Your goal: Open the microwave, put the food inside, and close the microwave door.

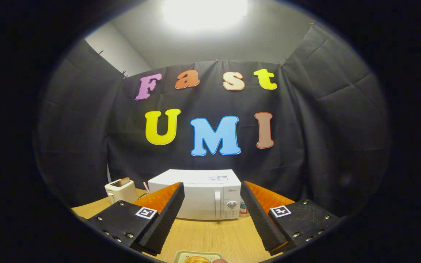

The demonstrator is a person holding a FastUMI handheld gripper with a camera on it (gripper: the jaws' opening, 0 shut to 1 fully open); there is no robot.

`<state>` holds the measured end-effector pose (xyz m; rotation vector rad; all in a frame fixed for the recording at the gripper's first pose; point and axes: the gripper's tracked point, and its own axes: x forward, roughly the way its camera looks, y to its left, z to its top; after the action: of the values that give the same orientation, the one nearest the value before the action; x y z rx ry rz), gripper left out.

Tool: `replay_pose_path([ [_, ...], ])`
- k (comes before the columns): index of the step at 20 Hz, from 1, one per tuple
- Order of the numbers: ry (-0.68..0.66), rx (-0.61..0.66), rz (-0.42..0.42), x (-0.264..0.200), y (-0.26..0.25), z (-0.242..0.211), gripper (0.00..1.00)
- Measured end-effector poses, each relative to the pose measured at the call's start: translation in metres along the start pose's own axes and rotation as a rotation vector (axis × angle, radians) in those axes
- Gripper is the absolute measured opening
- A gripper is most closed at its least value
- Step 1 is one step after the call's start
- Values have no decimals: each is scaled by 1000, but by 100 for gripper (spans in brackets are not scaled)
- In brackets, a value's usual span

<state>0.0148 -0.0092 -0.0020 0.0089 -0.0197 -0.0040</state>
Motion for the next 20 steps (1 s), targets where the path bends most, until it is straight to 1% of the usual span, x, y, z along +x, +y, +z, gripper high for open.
replay_pose_path([
  [4,7,13,14,17,-6,-5,97],
  [10,41,44,29,65,-13,-22,97],
  [15,72,22,42,109,-13,-46,97],
  [20,113,36,50,151,-13,-75,97],
])
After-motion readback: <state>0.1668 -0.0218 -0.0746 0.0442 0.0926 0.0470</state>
